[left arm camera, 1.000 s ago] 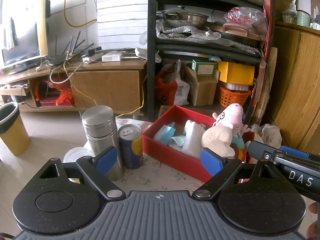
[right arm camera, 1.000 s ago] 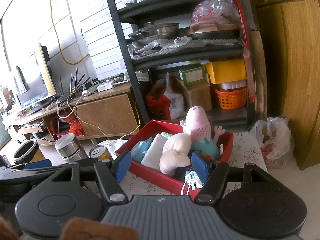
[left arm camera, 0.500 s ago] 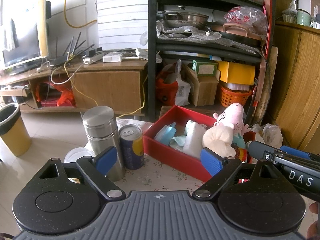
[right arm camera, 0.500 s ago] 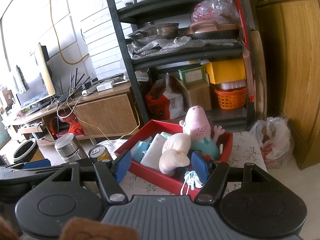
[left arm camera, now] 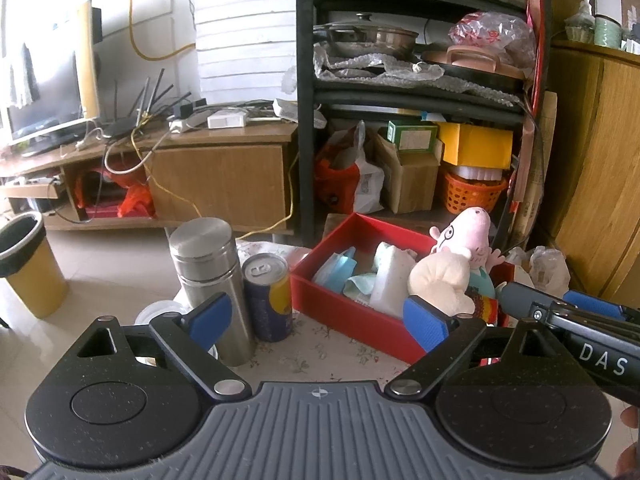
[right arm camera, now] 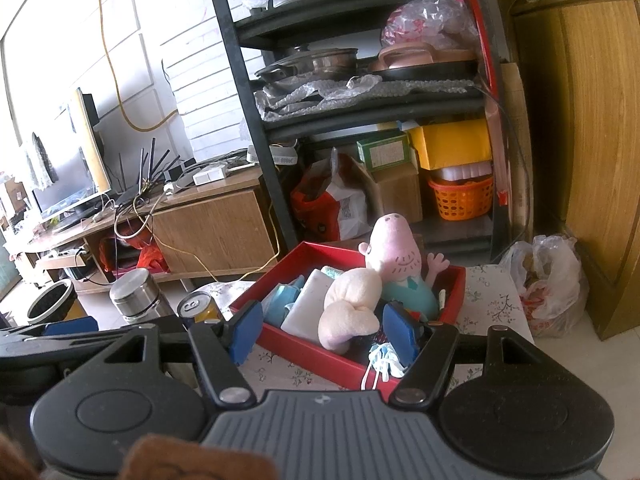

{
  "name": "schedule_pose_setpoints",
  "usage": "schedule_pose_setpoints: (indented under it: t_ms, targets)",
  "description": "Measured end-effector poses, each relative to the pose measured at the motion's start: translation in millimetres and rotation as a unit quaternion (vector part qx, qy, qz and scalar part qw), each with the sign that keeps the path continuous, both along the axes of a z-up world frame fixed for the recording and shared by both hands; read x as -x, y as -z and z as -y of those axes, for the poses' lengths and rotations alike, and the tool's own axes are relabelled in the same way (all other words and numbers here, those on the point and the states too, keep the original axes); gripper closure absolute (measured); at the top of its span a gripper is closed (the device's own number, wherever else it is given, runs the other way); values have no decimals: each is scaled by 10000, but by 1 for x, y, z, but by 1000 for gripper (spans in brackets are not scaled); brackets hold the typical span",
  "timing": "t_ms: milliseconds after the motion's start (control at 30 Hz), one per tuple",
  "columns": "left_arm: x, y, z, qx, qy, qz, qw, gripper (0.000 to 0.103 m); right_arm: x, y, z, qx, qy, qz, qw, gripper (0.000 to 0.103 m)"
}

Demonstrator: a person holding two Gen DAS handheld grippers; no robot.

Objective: Organize soft objects

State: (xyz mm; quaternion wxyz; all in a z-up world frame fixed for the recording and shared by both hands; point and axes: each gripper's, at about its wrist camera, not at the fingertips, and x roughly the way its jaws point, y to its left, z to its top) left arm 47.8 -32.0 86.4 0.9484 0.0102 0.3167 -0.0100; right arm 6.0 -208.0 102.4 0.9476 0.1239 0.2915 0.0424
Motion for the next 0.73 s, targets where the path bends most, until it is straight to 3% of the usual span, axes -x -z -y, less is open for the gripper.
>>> schedule_pose_setpoints:
  t_ms: [167,433,633,733]
  targets:
    - [0,-3,-1,-76,-55,68,9999,6,2,-2,2,-152,15,77,9999,65]
    - [3,-3,-4,94,-150,111,9998,6,5,-4,0,-232,5,187,9996,64]
    - [6,-5,-1,-45,-188,314,9993,6,5,-4,0,-237,15,229,9995,64]
    - [4,-3,-1,-44,-143,226,9996,6,5,-3,0,-229,15,217,9995,64]
